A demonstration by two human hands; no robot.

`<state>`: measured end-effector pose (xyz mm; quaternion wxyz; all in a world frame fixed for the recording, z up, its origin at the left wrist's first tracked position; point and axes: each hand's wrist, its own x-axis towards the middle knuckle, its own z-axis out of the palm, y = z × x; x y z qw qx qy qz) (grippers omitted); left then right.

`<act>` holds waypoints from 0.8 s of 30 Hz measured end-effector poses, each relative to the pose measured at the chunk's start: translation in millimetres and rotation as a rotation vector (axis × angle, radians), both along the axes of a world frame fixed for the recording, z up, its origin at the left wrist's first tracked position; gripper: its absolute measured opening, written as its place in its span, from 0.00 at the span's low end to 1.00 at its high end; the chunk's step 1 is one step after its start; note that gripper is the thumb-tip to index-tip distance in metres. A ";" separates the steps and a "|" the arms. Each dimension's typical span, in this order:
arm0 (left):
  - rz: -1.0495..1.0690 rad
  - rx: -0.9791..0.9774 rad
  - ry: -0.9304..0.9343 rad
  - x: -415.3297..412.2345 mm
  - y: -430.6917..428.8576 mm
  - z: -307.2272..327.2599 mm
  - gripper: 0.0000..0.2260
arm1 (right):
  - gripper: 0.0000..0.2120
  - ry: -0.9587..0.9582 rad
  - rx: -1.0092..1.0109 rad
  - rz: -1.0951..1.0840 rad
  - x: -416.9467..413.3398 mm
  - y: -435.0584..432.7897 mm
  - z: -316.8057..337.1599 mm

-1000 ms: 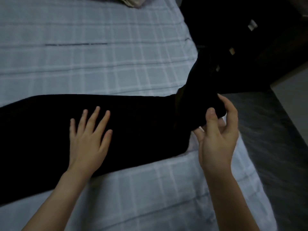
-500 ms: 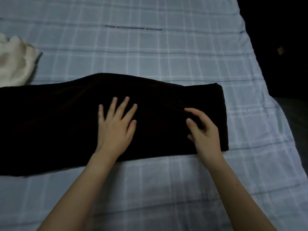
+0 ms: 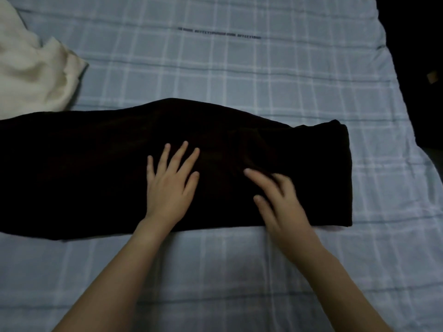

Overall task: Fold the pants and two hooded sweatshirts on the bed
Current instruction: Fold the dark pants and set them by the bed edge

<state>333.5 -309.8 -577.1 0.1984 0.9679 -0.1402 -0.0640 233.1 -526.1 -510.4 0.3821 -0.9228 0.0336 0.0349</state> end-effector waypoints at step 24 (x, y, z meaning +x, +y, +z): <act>-0.076 -0.200 -0.115 -12.2 -120.9 28.9 0.24 | 0.28 0.015 -0.489 -0.223 44.2 -113.5 -55.4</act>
